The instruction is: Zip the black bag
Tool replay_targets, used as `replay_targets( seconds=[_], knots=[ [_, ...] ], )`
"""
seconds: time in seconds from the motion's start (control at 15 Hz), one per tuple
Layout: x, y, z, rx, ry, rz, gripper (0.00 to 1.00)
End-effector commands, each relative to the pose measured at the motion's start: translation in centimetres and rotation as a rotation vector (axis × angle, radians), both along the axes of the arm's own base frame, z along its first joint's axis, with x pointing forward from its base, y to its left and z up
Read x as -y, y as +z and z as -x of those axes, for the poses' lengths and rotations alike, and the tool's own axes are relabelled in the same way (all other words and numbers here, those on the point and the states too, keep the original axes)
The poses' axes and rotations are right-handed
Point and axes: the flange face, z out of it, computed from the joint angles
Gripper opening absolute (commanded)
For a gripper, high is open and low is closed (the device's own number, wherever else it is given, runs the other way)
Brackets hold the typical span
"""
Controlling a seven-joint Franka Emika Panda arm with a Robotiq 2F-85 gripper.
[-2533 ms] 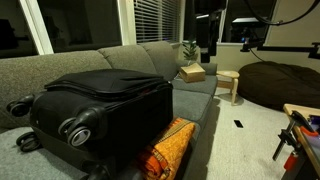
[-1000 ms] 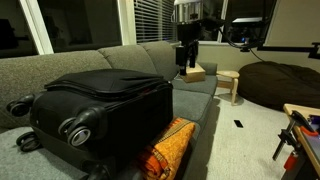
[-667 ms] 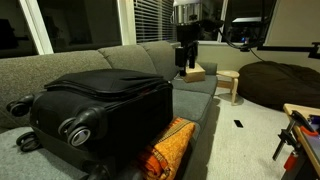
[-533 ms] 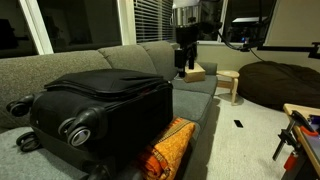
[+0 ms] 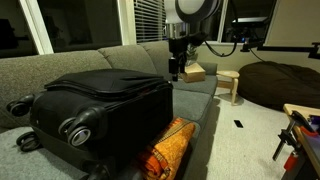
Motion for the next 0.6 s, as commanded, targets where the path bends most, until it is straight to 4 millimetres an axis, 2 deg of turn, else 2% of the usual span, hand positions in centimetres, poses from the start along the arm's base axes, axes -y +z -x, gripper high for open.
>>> replay_targets(
  seconds=[0.0,0.2,0.27,0.53],
  knots=[
    [3.1,-1.3,-1.9,0.026,0.085,-0.027,1.0],
    [5.6,-2.0,-2.1,0.055,0.124,-0.109,1.0],
    [6.1,-1.8,-1.3,0.063,0.132,-0.13,1.0],
    [8.1,-2.4,-0.4,0.083,0.157,-0.21,1.0]
  ],
)
